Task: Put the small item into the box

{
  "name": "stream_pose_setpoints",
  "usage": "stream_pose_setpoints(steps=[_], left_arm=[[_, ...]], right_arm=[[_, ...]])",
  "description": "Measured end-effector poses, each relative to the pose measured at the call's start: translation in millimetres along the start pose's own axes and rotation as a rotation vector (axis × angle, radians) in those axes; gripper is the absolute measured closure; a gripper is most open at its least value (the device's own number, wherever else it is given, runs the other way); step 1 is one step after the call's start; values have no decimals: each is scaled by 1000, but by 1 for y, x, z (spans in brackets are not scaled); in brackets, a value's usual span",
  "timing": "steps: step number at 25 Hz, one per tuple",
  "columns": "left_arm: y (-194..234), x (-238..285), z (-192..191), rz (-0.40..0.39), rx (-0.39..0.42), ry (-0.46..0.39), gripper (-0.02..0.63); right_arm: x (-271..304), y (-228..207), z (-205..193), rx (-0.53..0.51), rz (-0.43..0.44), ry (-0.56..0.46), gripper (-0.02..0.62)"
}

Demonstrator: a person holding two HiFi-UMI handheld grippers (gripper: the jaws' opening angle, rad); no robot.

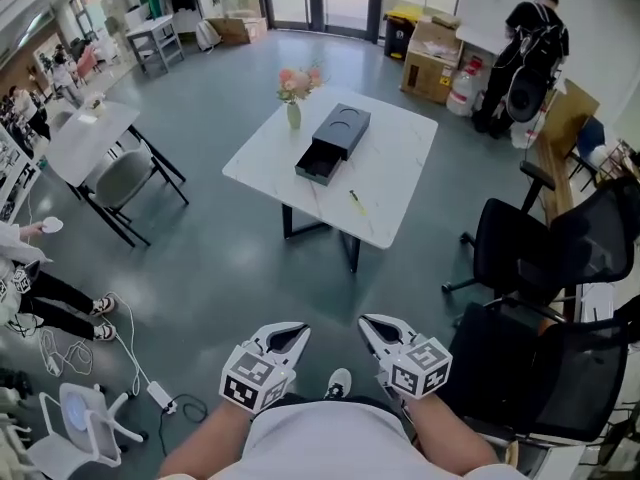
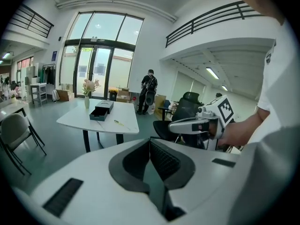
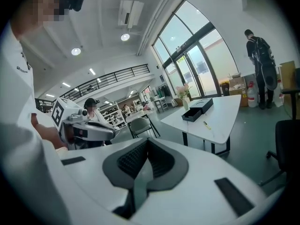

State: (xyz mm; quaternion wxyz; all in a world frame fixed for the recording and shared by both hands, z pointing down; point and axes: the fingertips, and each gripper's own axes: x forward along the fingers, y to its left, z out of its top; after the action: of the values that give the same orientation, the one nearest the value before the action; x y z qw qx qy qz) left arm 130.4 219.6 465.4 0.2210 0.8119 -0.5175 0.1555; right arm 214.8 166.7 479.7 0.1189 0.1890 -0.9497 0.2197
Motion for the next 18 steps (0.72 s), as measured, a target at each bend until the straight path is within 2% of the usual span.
stream_pose_setpoints(steps=[7, 14, 18], left_arm=[[12, 19, 11, 13, 0, 15, 589], [30, 37, 12, -25, 0, 42, 591], [49, 53, 26, -50, 11, 31, 590]], right_arm=[[3, -21, -5, 30, -5, 6, 580], [18, -32, 2, 34, -31, 7, 580], [34, -43, 4, 41, -51, 22, 580]])
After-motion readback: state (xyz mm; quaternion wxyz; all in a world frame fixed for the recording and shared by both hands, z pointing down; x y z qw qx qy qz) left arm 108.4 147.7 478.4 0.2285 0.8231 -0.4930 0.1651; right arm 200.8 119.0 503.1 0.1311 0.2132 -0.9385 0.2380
